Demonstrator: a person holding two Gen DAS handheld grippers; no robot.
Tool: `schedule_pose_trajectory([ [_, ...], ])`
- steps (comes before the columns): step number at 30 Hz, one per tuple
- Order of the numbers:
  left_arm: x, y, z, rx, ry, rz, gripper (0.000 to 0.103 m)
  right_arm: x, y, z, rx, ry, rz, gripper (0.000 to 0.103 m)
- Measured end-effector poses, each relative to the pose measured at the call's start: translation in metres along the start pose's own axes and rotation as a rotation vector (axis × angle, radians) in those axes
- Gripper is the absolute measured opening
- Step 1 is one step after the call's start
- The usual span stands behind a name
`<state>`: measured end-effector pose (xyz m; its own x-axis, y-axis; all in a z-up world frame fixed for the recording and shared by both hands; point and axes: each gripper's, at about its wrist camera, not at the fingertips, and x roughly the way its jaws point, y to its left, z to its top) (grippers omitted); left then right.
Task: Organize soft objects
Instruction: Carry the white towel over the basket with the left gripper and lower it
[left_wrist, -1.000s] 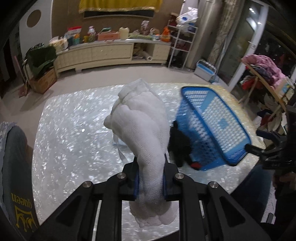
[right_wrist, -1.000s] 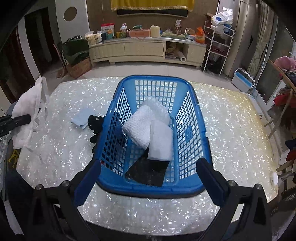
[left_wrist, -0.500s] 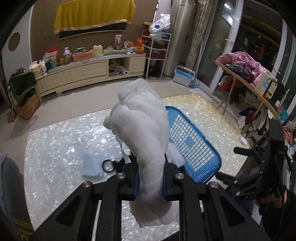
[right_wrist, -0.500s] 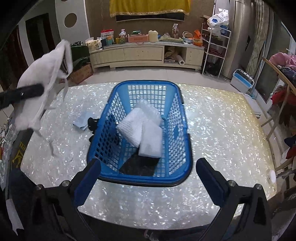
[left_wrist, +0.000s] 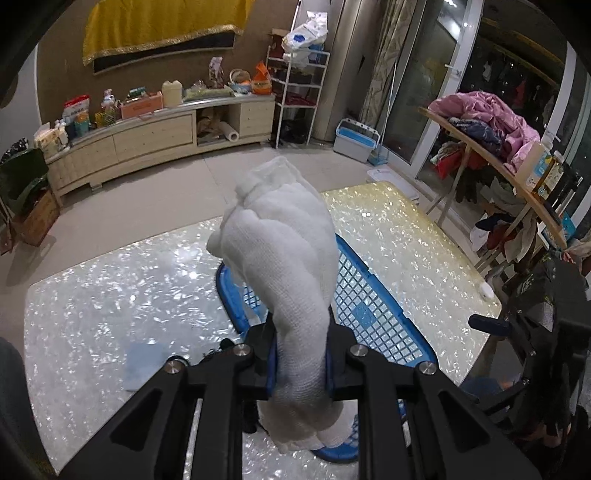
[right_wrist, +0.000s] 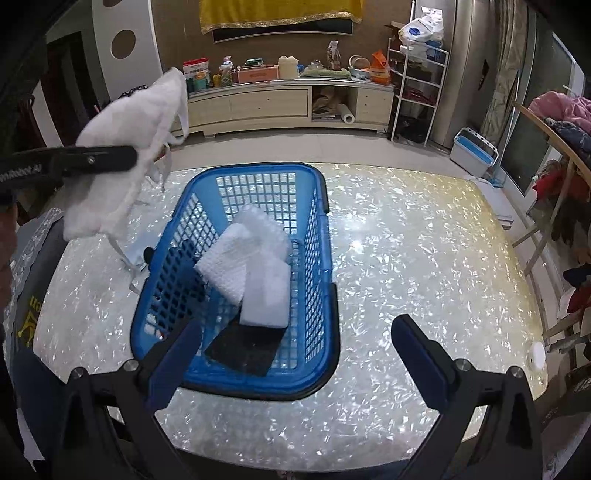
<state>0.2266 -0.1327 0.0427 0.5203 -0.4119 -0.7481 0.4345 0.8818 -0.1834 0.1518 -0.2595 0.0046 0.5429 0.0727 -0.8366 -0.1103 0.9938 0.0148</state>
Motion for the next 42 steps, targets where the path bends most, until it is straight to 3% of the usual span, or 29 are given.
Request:
schedule_pose_trajectory([
  [9,0.063,-0.012,0.003,0.006,0.103,-0.013,0.017,0.024,-0.020,0.004,0.036,0.032,0.022,0.103],
  [23,0.145,-0.024,-0.018,-0.016,0.262,-0.038,0.017,0.056,-0.034,0.004,0.065,0.081,0.073,0.103],
  [30,0.165,-0.025,-0.028,0.000,0.330,-0.028,0.018,0.064,-0.033,0.001,0.077,0.106,0.075,0.103],
  [42,0.180,-0.035,-0.024,0.052,0.380,0.005,0.020,0.061,-0.036,0.001,0.094,0.104,0.084,0.103],
])
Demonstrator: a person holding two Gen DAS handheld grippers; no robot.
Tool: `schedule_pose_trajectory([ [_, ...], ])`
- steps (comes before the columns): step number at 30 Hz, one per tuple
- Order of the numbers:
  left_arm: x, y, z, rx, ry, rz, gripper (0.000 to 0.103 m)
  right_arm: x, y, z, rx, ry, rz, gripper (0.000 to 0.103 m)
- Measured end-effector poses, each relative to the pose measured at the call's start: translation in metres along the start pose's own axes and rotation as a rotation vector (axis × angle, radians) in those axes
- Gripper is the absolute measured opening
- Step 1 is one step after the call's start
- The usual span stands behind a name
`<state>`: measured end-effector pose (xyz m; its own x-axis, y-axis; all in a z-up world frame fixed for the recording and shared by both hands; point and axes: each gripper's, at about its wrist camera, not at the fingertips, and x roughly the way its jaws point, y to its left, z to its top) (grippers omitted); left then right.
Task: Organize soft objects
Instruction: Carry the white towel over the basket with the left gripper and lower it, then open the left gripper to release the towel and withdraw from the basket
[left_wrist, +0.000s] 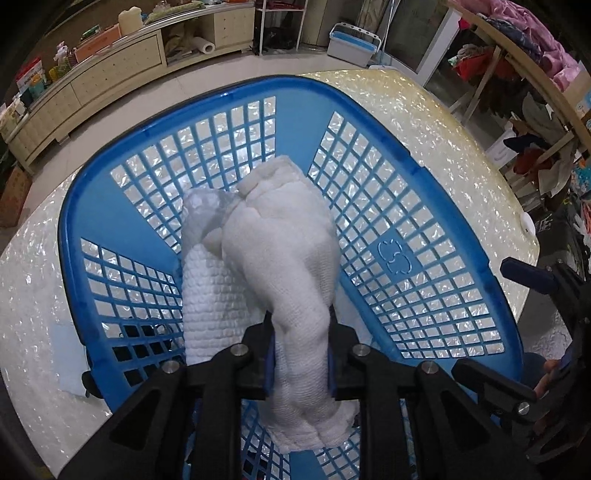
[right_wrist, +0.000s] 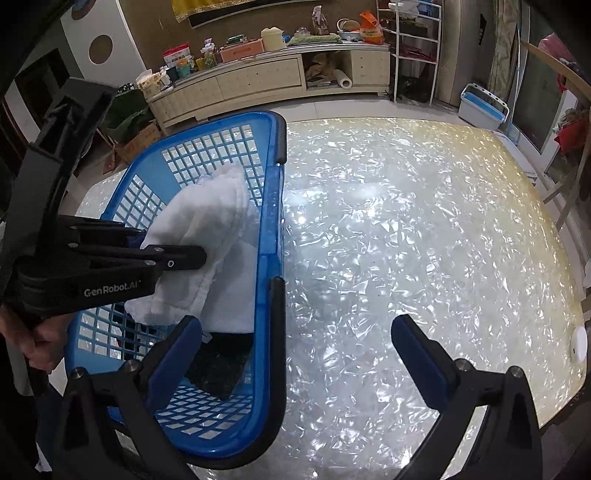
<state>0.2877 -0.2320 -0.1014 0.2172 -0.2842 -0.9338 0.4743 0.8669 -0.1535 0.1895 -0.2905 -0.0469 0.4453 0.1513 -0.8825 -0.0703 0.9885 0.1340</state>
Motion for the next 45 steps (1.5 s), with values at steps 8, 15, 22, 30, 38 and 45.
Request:
schedule_pose_trajectory([
  [8,0.008,-0.016,-0.001,0.022,0.014,0.014,0.045,-0.005,-0.004,-0.002,0.005,-0.007,0.003,0.103],
  [15,-0.004,-0.034,-0.004,0.073,-0.037,0.034,0.077,-0.017,-0.007,-0.006,0.014,-0.026,0.006,0.103],
  [22,-0.044,-0.044,-0.014,0.113,-0.117,0.071,0.077,-0.035,0.002,-0.010,0.014,-0.054,0.002,0.103],
  [30,-0.100,-0.037,-0.046,0.095,-0.217,0.078,0.085,-0.064,0.022,-0.016,-0.003,-0.108,0.005,0.103],
  [38,-0.145,-0.014,-0.084,0.080,-0.311,0.166,0.103,-0.084,0.055,-0.021,-0.050,-0.142,0.017,0.103],
  [45,-0.172,0.015,-0.119,0.019,-0.330,0.174,0.103,-0.086,0.093,-0.024,-0.112,-0.151,0.041,0.103],
])
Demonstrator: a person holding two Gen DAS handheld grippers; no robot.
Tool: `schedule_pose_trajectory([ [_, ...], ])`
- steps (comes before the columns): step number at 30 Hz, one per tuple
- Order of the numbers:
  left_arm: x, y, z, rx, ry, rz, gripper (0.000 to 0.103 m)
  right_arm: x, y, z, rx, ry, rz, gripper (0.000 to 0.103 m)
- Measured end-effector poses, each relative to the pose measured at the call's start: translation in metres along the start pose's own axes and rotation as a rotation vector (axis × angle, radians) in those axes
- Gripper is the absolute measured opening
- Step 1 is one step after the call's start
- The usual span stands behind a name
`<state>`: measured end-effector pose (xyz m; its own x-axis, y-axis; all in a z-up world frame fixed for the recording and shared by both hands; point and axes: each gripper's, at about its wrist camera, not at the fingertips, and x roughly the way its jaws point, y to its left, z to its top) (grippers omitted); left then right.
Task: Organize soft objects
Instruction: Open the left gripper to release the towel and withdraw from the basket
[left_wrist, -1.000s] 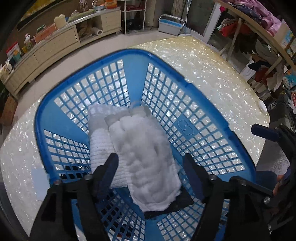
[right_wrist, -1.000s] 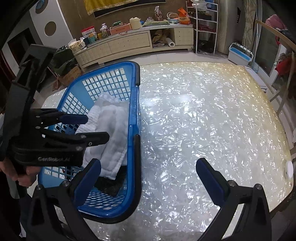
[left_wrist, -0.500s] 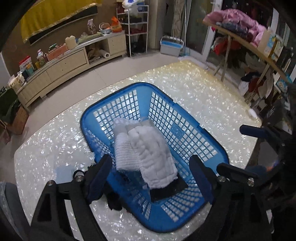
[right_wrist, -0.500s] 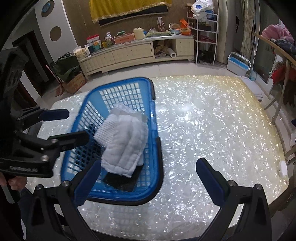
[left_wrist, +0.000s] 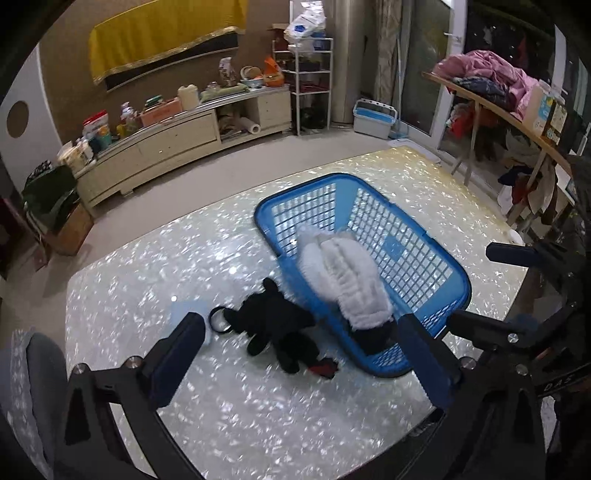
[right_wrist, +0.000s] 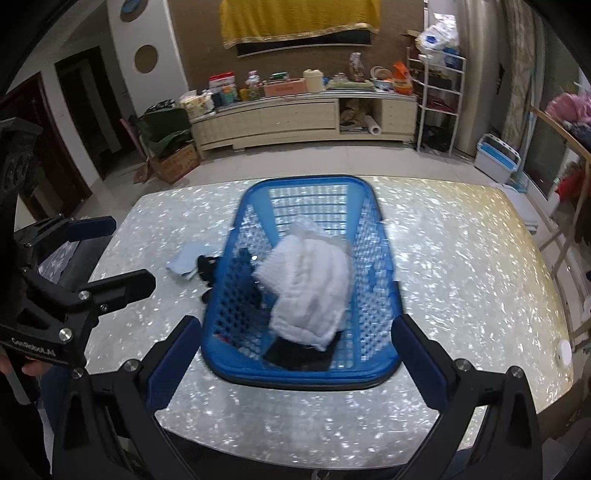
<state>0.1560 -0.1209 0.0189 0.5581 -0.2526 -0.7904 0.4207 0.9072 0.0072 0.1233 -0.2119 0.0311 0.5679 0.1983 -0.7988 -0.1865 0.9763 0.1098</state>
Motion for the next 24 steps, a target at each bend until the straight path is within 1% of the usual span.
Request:
schedule_pose_trajectory([
  [4,-0.017,0.018,-0.017,-0.031,-0.010,0.017,0.103,0.005,0.021,0.001,-0.039,0.007,0.016,0.103],
  [6,-0.025,0.029,-0.027,-0.048,-0.017,0.026,0.103,0.009,0.033,0.001,-0.055,0.014,0.036,0.103],
  [9,-0.034,0.045,-0.041,-0.075,-0.018,0.020,0.103,0.017,0.050,0.002,-0.083,0.025,0.067,0.103],
  [12,-0.039,0.063,-0.056,-0.099,-0.014,0.036,0.103,0.029,0.066,0.002,-0.115,0.043,0.089,0.103],
  [16,-0.041,0.088,-0.076,-0.140,0.012,0.032,0.103,0.045,0.088,0.003,-0.152,0.070,0.094,0.103],
  [24,-0.031,0.125,-0.103,-0.190,0.053,0.067,0.103,0.078,0.127,0.008,-0.213,0.114,0.117,0.103],
])
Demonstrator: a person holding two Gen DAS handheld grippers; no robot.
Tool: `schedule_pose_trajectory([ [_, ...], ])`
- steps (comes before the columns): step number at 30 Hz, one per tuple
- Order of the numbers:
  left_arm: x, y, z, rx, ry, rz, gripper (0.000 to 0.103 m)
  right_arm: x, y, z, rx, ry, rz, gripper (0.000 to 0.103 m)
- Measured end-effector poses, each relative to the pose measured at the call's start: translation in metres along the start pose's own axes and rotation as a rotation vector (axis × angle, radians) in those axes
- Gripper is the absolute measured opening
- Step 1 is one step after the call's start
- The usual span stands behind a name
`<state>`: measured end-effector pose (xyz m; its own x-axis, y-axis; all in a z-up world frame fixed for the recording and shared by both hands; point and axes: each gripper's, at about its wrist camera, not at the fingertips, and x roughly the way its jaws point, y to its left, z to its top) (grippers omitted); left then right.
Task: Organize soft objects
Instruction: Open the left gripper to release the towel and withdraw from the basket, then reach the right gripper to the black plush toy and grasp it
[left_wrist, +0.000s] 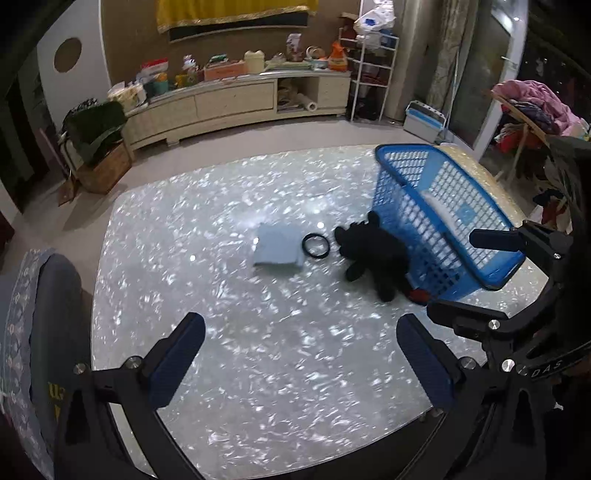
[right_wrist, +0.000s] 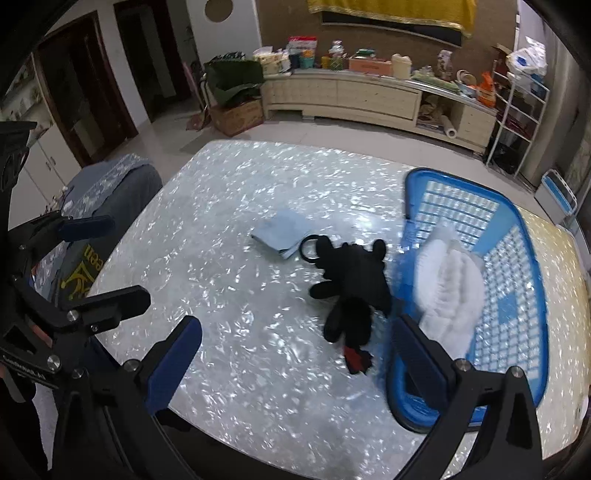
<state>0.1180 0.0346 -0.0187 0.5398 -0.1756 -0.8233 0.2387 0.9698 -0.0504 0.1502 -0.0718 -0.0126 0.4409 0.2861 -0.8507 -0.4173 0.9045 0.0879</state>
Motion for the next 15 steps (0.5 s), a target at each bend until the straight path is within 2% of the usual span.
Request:
schedule_pose_trajectory([
  [11,0.034,0.033,-0.015,-0.061,0.068,-0.004,0.103,0.053,0.021,0.010,-0.035,0.107,0.053,0.099],
  [15,0.050,0.038,-0.013,-0.063,0.092,-0.010,0.103,0.074,0.012,0.015,-0.007,0.149,0.025,0.099],
])
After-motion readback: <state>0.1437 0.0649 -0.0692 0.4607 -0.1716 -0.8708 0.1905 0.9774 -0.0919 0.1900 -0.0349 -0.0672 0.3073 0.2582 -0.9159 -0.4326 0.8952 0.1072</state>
